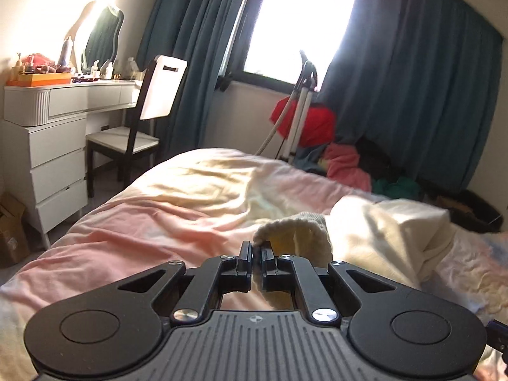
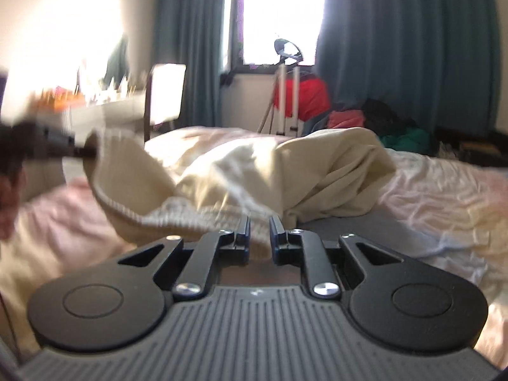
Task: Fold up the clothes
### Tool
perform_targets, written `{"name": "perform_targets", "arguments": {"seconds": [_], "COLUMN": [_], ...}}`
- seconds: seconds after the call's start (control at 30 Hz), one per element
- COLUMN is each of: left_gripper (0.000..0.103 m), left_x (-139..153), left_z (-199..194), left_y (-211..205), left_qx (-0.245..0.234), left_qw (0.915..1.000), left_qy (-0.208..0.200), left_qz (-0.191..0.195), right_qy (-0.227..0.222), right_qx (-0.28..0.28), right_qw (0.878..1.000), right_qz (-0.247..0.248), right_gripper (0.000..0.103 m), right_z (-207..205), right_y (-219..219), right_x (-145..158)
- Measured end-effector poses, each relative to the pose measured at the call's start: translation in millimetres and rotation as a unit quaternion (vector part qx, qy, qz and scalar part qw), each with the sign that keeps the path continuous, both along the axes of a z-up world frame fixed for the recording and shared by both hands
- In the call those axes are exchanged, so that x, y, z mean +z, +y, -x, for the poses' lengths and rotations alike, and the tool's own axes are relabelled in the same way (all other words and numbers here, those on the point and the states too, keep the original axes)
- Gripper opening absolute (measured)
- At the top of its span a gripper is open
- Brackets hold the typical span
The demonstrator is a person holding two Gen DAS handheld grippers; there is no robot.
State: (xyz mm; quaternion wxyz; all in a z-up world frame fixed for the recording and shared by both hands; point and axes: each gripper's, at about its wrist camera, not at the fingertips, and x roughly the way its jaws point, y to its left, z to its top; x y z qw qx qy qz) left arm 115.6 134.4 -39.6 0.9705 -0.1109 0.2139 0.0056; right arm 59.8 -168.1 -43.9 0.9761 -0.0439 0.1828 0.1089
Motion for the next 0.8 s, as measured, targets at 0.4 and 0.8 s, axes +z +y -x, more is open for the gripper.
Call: {"name": "perform_targets", "arguments": {"seconds": [0.4,0.8], "left_gripper": [0.009,0.058], "left_x": [-9,-4], "left_z": [-11,16], "left_y": [-1,-9], "left_qx": [0.014,0.068], "left_qw": [0.9996,0.991], "left_qy": [0.02,0.046], "left_qz": [-0.011,-0.106], "right_qy": [0.138,0.119], "right_qx": [-0.025,-0.023], "right_qw": [0.99,0.986], "right_qz": [0.013,-0.115], "right_gripper": [0.017,0.019], "right_z": [-76,-92], "right_y": [10,-9], "right_x": [-60,-46]}}
